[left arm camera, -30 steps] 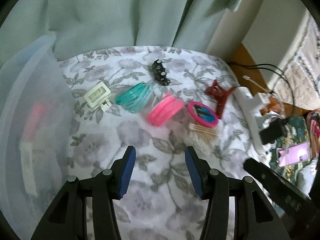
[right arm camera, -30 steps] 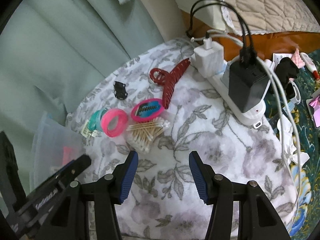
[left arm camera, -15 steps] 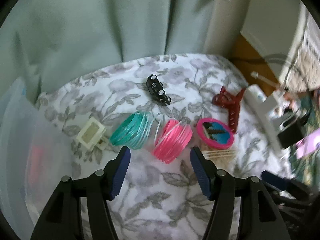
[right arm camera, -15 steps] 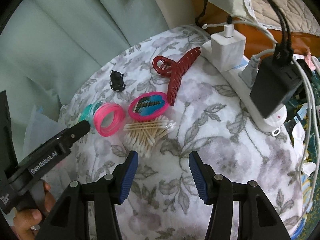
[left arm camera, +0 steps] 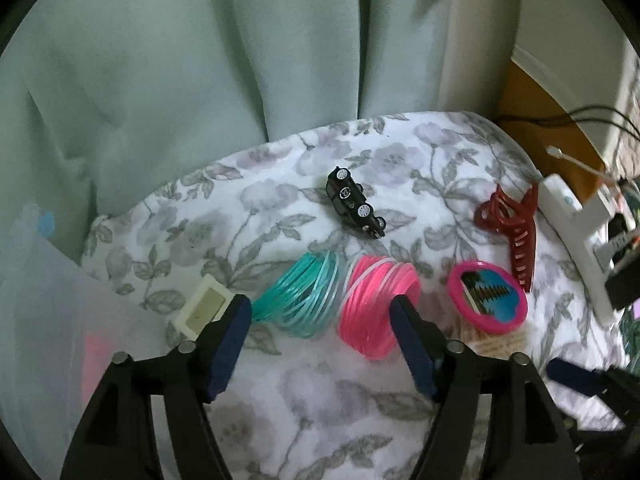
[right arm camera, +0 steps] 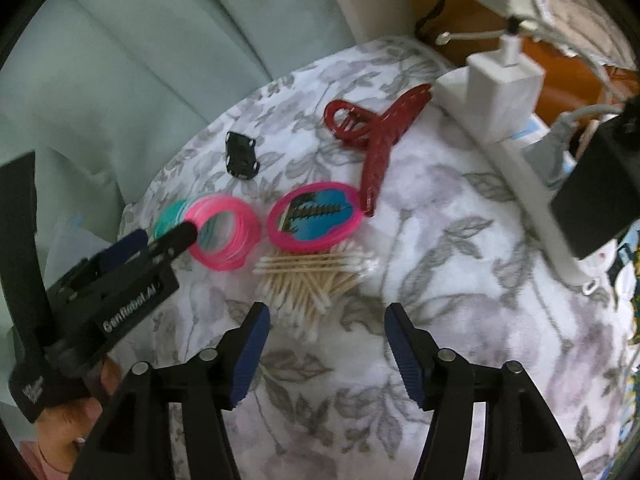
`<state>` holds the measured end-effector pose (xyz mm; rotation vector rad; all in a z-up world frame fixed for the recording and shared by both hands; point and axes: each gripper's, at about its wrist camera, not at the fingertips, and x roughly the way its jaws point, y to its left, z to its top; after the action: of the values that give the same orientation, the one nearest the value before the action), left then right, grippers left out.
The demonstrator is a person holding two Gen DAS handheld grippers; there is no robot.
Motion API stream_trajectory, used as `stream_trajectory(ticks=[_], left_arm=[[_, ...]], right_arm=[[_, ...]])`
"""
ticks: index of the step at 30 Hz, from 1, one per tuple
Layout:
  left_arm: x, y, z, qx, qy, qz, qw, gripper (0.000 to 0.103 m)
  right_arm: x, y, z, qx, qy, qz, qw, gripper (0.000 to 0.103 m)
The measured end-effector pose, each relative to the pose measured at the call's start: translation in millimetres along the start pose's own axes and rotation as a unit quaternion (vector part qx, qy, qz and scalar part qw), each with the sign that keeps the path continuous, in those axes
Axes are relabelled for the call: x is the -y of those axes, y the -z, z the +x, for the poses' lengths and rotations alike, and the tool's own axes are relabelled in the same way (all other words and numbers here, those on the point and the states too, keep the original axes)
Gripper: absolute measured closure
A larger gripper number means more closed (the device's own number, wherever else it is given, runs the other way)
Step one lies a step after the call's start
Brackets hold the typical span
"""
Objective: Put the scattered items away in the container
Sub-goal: 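Move the left gripper to the pink and teal bangles while the right moves to the cotton swab bag, then close the left gripper on the bangles while the right grasps the cotton swab bag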
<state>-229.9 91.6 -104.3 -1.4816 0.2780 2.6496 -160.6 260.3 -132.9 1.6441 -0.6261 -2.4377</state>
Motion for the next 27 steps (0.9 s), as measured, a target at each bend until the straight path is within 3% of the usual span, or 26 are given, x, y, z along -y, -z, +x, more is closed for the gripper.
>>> stream_trajectory(ticks=[7,14,15,18,19,21,24,27], left_arm=[[1,4,31,-0.035,-0.005,0.000,0.9994,0.029],[-19,7,38,-0.037,0.003,-0.060,0.9975,0.030],[-22,7,39,-0.040,0.005,-0.070,0.9967,0.032],[-28,10,41,-0.048,0.006,-0.095,0.9944,0.054],[-29,12,41,-0.049,0.004,-0.098,0.9940,0.065],[-32,15,42,-0.053,0.001,-0.105,0.9931,0.074],[-33,20,38,-0.054,0.004,-0.110,0.9925,0.081],[-29,25,32,-0.051,0.005,-0.106,0.9930,0.083]], right_arm=[[-11,-6,26,-0.024,0.002,-0.016,1.000,0.032],[-18,-14,36,-0.012,0.020,-0.013,1.000,0.031],[-18,-15,37,-0.008,0.022,-0.012,1.000,0.030],[-22,-15,38,0.003,0.031,-0.017,0.999,0.030],[-22,-15,38,0.005,0.034,-0.019,0.999,0.031],[-22,-13,38,0.008,0.037,-0.020,0.999,0.037],[-19,-10,34,0.011,0.036,-0.014,0.999,0.053],[-17,-6,29,0.012,0.034,-0.011,0.999,0.060]])
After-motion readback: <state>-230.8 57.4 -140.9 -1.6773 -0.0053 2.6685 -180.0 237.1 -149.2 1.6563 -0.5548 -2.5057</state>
